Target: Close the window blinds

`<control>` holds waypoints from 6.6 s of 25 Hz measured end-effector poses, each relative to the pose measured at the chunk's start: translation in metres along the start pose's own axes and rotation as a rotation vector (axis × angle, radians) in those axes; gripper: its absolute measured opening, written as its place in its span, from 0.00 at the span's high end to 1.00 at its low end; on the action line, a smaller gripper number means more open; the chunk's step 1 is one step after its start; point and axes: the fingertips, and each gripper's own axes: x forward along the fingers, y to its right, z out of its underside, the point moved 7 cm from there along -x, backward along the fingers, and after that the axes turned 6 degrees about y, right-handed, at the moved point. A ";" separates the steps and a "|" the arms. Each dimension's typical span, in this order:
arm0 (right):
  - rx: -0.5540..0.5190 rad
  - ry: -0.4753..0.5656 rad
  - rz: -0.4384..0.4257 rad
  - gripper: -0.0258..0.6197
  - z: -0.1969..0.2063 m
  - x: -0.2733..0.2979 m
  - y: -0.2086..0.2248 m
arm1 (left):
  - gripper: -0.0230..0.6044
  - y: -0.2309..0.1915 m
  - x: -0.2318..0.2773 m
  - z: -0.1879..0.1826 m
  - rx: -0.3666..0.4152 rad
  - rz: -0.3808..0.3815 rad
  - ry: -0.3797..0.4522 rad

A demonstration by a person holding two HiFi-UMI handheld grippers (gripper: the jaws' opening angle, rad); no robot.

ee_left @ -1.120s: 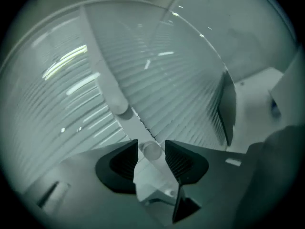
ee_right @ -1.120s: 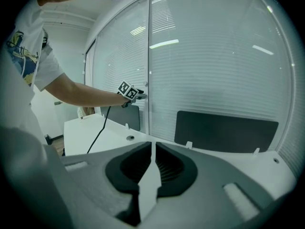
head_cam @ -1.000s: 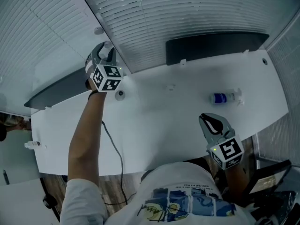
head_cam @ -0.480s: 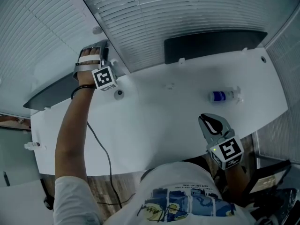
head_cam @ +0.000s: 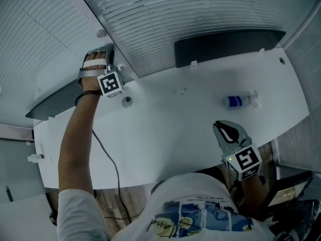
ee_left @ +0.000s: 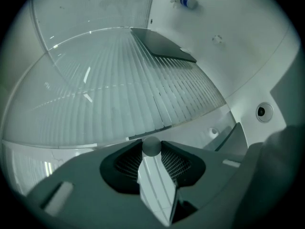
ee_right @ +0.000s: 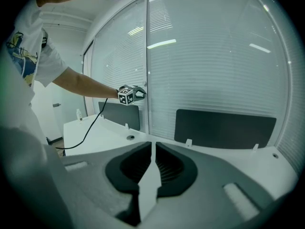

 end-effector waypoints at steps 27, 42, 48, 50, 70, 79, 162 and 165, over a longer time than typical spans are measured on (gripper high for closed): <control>-0.022 -0.025 -0.019 0.93 -0.003 0.012 0.008 | 0.77 -0.016 -0.004 0.011 -1.519 -0.190 -0.060; -0.028 -0.016 -0.030 0.93 -0.003 0.014 0.009 | 0.77 -0.010 -0.004 0.023 -2.104 -0.140 0.038; -0.035 -0.014 -0.030 0.93 -0.006 0.012 0.005 | 0.74 -0.017 -0.010 0.027 -2.003 -0.160 0.075; -0.037 -0.010 -0.027 0.93 -0.008 0.011 0.003 | 0.71 -0.017 -0.014 0.028 -1.995 -0.160 0.081; -0.052 0.052 -0.026 0.93 -0.024 0.027 -0.062 | 0.80 0.013 -0.142 0.031 -1.864 -0.071 0.261; -0.090 0.104 -0.024 0.93 -0.035 0.023 -0.114 | 0.96 0.050 -0.244 0.004 -1.823 0.103 0.449; -0.210 0.121 -0.110 0.95 -0.052 -0.009 -0.223 | 0.96 0.086 -0.432 -0.039 -1.717 0.491 0.717; -0.208 0.123 -0.116 0.95 -0.051 -0.009 -0.224 | 0.96 0.091 -0.432 -0.040 -1.713 0.489 0.726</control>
